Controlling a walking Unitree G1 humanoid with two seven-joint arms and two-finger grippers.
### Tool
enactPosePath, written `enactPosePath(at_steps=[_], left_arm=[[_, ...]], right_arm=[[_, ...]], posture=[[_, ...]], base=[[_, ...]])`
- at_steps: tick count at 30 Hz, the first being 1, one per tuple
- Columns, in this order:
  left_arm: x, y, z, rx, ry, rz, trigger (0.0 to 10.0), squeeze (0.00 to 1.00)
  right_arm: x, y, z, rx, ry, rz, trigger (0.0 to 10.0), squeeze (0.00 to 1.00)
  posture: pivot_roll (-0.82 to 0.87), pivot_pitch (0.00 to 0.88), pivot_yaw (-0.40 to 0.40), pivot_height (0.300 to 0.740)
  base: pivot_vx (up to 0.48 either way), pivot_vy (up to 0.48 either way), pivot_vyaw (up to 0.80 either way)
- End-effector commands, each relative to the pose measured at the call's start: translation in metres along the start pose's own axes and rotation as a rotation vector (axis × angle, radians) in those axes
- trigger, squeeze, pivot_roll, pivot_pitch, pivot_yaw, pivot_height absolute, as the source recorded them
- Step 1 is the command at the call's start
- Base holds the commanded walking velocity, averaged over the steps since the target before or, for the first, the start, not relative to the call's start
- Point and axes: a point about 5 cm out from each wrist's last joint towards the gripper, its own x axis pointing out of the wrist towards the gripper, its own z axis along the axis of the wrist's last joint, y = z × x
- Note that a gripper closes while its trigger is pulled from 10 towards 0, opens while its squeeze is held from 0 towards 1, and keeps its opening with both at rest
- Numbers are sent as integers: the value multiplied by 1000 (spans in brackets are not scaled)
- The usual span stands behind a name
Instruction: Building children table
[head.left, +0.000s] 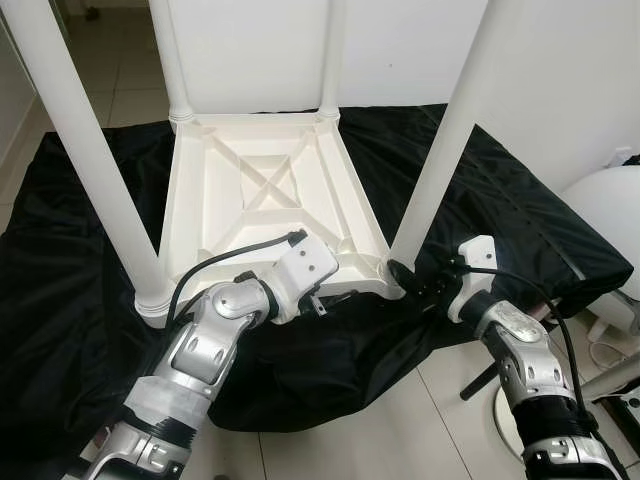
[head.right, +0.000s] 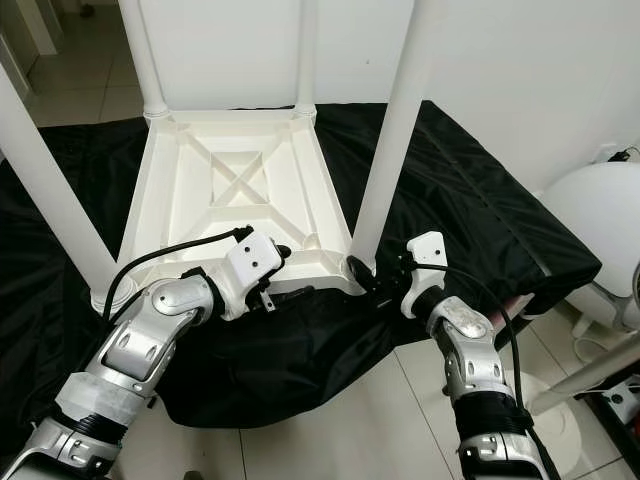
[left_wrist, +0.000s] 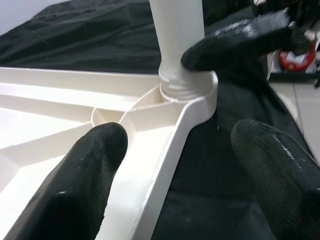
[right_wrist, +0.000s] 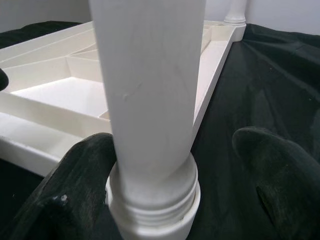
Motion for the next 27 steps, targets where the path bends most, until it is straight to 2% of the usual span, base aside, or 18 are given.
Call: enactPosePath(at_steps=[1,2,6,7,13,14,16,17,20,21,27], left_arm=[[0,0,2,-7,-23,18,10000,0],[1,3,3,-27,-34,56,10000,0],[2,5,3,-40,-38,87,10000,0],[2,10,3,-75,-51,142,10000,0],[2,12,3,-96,-57,174,10000,0],[2,19,2,-143,-64,249,10000,0],[2,19,2,-143,-64,249,10000,0],[3,24,1,-183,-63,300,10000,0],[3,24,1,-183,-63,300,10000,0],[5,27,1,-203,-59,333,10000,0],[8,32,-1,-235,-39,381,10000,0]], right_arm=[[0,-3,2,-2,-12,-2,10000,0],[2,-4,2,11,-23,-2,10000,0],[3,-2,1,26,-34,-4,10000,0],[4,1,-1,41,-47,-41,10000,0],[4,4,-3,49,-54,-68,10000,0],[5,10,-1,93,-84,-122,10000,0],[5,10,-1,93,-84,-122,10000,0],[5,14,1,136,-107,-155,10000,0],[5,14,1,136,-107,-155,10000,0],[6,17,4,165,-123,-168,10000,0],[8,24,3,167,-139,-171,10000,0]], posture=[[-53,2,-19,740],[-47,2,-20,740],[-42,2,-21,740],[-38,7,-23,740],[-38,7,-23,740],[-45,16,-26,740],[-45,16,-26,740],[-54,12,-19,740],[-54,12,-19,740],[-58,9,-5,740],[-56,13,4,740]], base=[[0,0,0],[0,0,0],[0,0,0],[0,0,0],[0,0,0],[0,0,0],[0,0,0],[0,0,0],[0,0,0],[0,0,0],[0,0,0]])
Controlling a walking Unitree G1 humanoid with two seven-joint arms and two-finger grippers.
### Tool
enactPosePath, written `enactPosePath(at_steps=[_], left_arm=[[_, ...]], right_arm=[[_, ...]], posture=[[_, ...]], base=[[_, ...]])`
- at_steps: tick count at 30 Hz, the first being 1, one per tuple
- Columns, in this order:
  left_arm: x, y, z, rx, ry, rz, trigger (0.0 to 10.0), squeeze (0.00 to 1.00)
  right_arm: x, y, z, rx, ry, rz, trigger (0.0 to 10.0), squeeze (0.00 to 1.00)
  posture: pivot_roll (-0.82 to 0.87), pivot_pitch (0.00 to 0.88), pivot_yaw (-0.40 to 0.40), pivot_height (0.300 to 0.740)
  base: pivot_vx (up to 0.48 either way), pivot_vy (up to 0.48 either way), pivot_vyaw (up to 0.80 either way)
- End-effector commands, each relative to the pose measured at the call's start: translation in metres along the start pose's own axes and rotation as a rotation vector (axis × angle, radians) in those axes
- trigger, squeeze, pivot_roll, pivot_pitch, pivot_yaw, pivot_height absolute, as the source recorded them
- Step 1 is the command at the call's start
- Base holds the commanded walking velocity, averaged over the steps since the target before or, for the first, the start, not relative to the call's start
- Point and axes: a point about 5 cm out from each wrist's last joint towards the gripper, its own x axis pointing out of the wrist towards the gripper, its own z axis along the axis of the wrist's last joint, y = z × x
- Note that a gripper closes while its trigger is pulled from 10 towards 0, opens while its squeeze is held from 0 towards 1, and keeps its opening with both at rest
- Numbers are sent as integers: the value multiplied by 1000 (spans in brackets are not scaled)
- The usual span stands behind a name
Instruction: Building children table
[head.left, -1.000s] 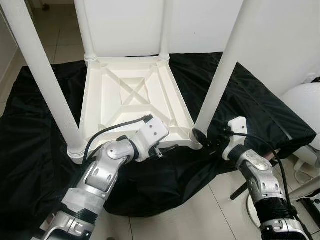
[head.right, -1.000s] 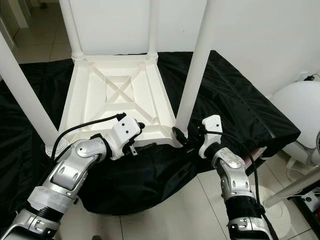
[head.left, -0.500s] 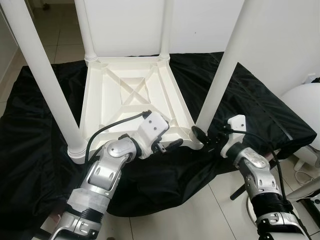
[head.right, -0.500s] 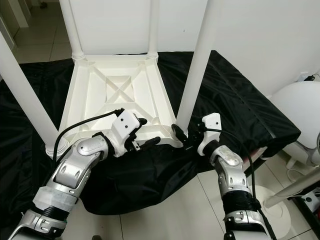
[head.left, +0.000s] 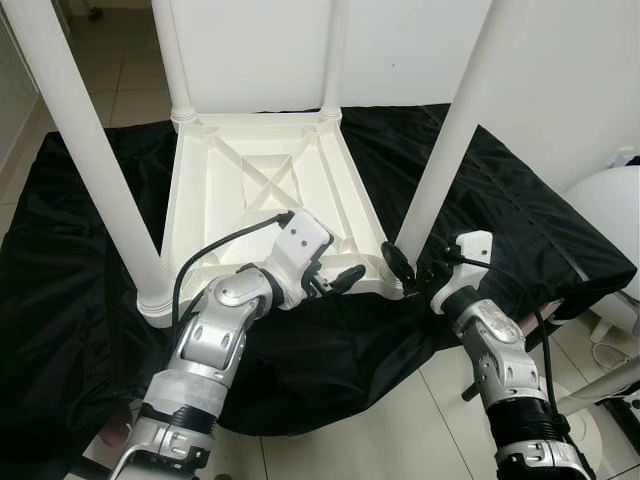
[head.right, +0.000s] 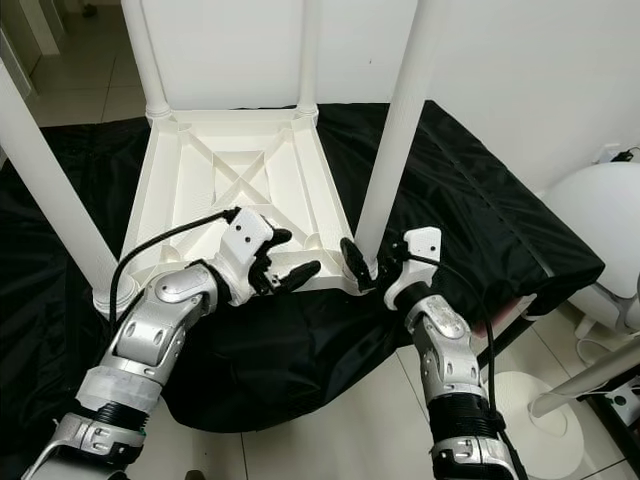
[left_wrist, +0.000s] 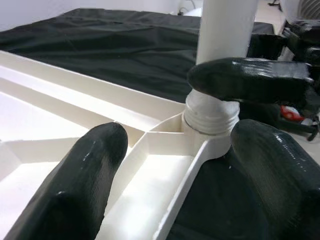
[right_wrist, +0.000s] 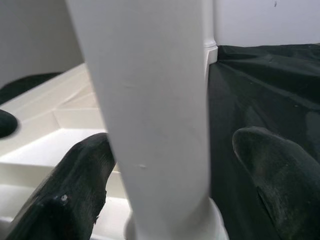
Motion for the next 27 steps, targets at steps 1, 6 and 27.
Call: enactPosePath(at_steps=[1,6,27], left_arm=[[0,17,1,-24,12,300,10000,0],[1,23,0,-31,17,354,10000,0],[-3,45,-10,-205,23,628,10000,0]], right_arm=[[-2,1,-3,7,-2,-13,10000,0],[1,9,-8,-4,-10,-11,10000,0],[1,10,-9,-24,-3,-86,10000,0]], posture=[[-56,13,4,740],[-56,11,-1,740],[-57,14,-12,740]], base=[[0,0,0],[0,0,0],[0,0,0]])
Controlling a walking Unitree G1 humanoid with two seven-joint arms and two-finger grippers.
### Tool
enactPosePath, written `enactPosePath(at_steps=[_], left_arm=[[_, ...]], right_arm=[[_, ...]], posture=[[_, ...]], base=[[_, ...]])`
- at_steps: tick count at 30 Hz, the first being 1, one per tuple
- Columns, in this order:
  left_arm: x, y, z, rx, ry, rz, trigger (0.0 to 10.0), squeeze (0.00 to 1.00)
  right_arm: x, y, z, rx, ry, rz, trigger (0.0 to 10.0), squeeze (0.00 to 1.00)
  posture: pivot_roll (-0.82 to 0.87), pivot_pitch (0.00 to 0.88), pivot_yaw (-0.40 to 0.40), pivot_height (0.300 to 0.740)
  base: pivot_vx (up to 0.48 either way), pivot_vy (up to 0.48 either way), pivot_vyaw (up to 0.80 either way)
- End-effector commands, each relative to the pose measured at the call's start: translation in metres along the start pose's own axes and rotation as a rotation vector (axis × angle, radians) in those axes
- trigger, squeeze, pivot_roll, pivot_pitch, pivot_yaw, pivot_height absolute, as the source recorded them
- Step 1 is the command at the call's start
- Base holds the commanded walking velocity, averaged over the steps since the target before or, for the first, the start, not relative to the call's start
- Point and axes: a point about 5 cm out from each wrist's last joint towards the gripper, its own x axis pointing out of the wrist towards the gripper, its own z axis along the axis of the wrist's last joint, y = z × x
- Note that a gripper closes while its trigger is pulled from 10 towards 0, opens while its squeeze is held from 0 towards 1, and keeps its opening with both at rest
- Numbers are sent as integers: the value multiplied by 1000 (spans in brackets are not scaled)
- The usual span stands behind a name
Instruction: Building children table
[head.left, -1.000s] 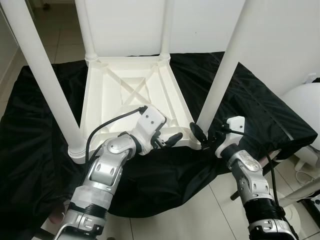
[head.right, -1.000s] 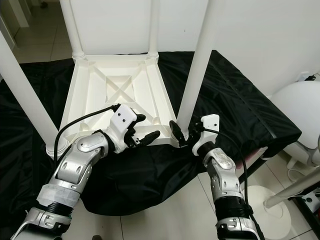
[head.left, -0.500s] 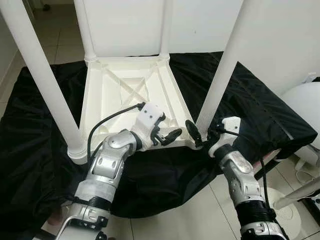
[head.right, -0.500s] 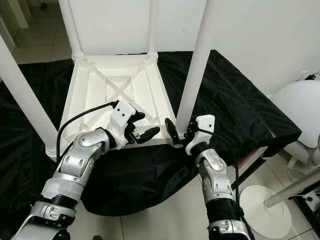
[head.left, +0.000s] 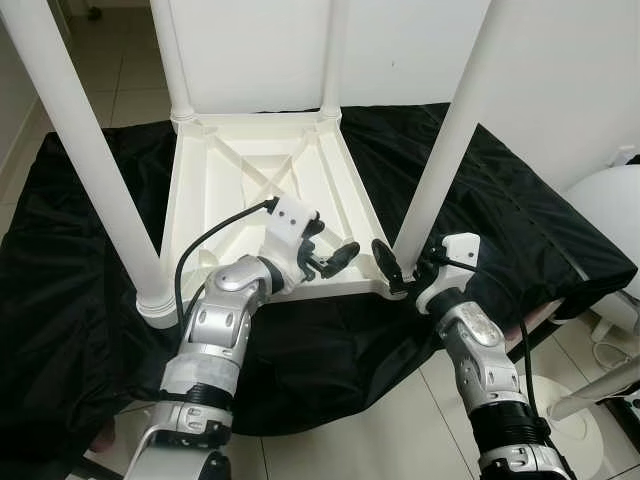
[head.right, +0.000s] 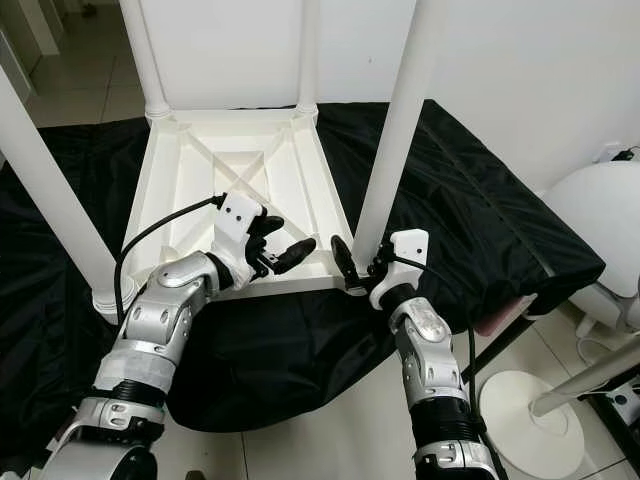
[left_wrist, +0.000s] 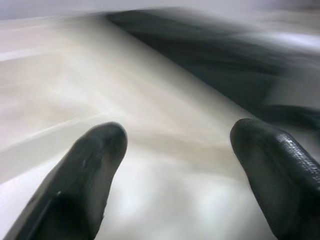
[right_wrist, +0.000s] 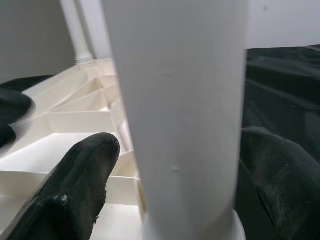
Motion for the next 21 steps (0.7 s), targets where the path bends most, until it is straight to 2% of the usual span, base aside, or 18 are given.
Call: enactPosePath(at_steps=[1,11,13,17,20,21], left_arm=[[-1,14,-2,-14,22,171,10000,0],[-2,15,-7,-82,11,246,10000,0],[-1,11,-6,-50,-30,323,10000,0],[-1,8,-8,-68,-42,386,10000,0],[-2,7,-8,-82,-51,400,10000,0],[-3,5,-6,-136,-94,358,10000,0]], right_arm=[[-4,-1,-4,-4,12,-19,10000,0],[-5,3,-6,-47,4,-109,10000,0],[-5,4,-6,-48,3,-130,10000,0],[-6,5,-7,-42,5,-137,10000,0],[-6,6,-8,-30,6,-141,10000,0],[-5,8,-8,-12,7,-134,10000,0]], posture=[[-57,14,-12,740],[-57,17,-10,740],[-61,16,-2,740],[-63,11,0,740],[-63,10,-1,740],[-66,6,-8,740]], base=[[0,0,0],[0,0,0],[0,0,0],[0,0,0],[0,0,0],[0,0,0]])
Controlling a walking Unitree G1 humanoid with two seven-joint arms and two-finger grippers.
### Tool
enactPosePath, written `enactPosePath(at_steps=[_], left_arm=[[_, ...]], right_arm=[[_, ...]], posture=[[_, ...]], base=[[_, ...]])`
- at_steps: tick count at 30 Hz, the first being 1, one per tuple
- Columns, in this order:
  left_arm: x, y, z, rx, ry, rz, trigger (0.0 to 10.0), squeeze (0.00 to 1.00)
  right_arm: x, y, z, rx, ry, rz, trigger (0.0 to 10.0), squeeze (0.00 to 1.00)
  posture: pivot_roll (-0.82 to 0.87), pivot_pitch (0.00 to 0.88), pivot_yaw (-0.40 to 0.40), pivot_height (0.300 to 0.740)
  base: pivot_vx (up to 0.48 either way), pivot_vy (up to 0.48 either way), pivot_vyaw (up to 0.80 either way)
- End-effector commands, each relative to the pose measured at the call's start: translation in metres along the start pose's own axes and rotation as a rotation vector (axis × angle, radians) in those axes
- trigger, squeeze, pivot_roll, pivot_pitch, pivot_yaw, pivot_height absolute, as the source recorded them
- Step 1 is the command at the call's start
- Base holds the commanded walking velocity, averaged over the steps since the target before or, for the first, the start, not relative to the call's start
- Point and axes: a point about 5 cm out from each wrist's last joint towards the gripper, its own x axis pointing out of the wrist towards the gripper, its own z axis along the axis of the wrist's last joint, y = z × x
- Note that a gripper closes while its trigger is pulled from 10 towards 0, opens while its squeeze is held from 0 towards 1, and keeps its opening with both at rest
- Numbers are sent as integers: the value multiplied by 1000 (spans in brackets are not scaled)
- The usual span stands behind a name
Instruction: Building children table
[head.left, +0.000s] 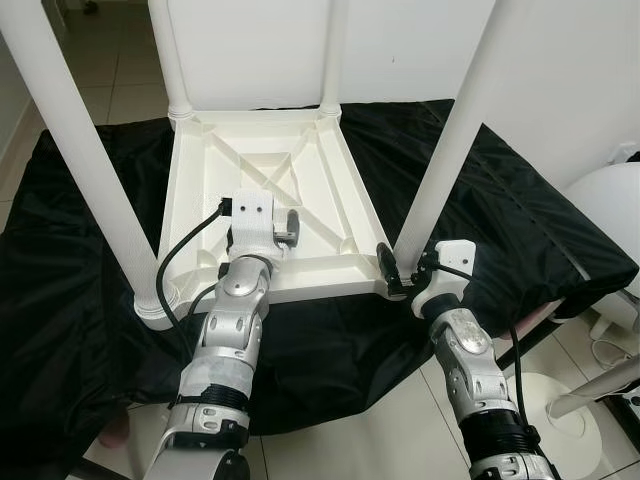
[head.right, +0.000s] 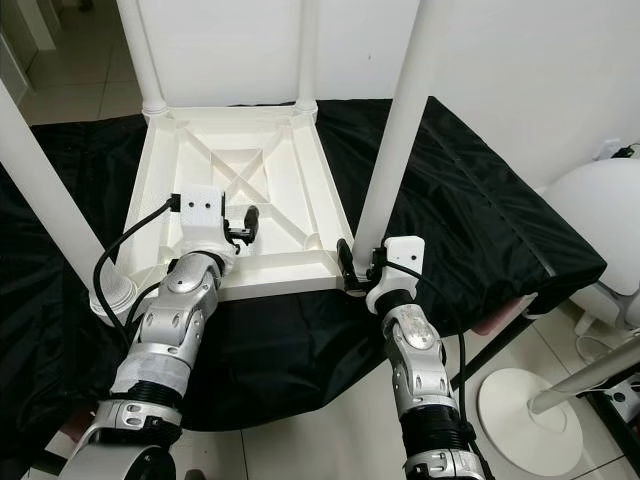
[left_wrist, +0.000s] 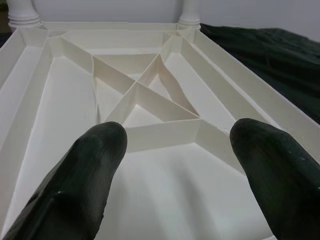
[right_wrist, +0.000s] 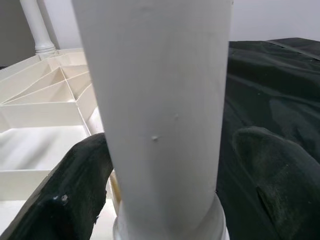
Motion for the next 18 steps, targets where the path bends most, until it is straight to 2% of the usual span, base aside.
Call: enactPosePath(at_steps=[1,3,7,9,10,12,18], left_arm=[[-2,-6,-3,-65,-4,15,10000,0],[-4,-5,-1,-55,-42,13,10000,0],[-5,-7,-1,-51,-59,-35,10000,0],[-8,-11,1,11,-123,-102,10000,0],[-8,-11,1,11,-123,-102,10000,0],[-10,-14,3,15,-169,-174,10000,0],[-10,-12,5,-8,-182,-202,10000,0]], right_arm=[[-3,0,-1,20,2,-6,10000,0],[-3,1,1,-3,-18,-18,10000,0],[-4,1,2,-10,-32,-31,10000,0],[-6,2,2,-34,-37,-33,10000,0],[-6,2,2,-34,-37,-33,10000,0],[-10,3,2,-39,-51,-66,10000,0],[-14,7,2,-36,-65,-116,10000,0]], posture=[[-66,6,-8,740],[-66,1,-14,740],[-64,0,-21,740],[-50,0,-27,740],[-50,0,-27,740],[-43,0,-30,740],[-46,0,-18,740]], base=[[0,0,0],[0,0,0],[0,0,0],[0,0,0],[0,0,0],[0,0,0],[0,0,0]])
